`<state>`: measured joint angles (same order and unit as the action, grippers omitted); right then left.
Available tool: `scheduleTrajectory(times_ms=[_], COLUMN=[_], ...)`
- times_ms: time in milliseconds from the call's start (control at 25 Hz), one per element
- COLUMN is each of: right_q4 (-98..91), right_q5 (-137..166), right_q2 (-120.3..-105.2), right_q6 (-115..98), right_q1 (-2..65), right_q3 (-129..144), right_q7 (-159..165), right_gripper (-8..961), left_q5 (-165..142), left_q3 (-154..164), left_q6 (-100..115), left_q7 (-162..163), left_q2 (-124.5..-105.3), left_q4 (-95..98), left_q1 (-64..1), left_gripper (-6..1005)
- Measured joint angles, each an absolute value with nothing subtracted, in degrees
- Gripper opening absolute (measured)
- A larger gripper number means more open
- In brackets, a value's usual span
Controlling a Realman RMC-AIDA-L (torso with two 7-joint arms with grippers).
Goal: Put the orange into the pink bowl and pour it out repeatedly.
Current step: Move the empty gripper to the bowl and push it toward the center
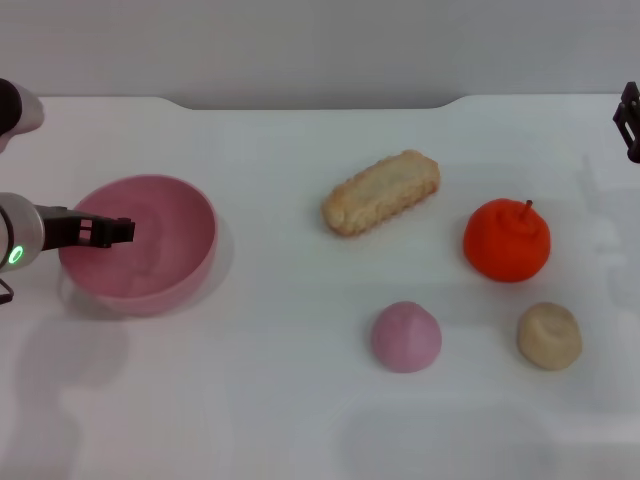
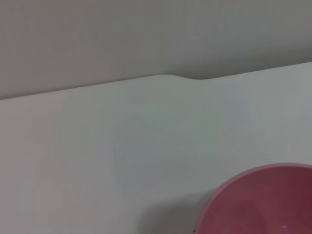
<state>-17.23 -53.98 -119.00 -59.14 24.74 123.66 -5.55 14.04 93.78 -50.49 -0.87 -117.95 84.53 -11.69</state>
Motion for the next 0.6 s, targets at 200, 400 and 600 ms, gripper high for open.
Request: scheduleTrajectory(times_ms=[200, 400, 600], right_q4=[-17.2, -17.4, -17.4], right_q5=[-54.0, -53.9, -53.8], right_q2=[-119.0, -119.0, -119.0], right_q6=[-59.1, -59.1, -59.1], right_q1=[24.7, 24.6, 24.5], right_q3=[123.7, 123.7, 123.7], right_q7=[-5.5, -5.5, -5.5], right_gripper=[765, 765, 765], left_q5=[14.0, 14.0, 14.0], left_q3=[93.8, 93.7, 93.3], left_q6=[-50.5, -50.5, -50.5], left_q7=[-0.9, -1.0, -1.0], left_q2=[-117.95, -117.95, -117.95], left_q4=[84.5, 84.0, 80.4], left_q1=[-11.7, -11.7, -12.9], left_gripper=[760, 759, 757])
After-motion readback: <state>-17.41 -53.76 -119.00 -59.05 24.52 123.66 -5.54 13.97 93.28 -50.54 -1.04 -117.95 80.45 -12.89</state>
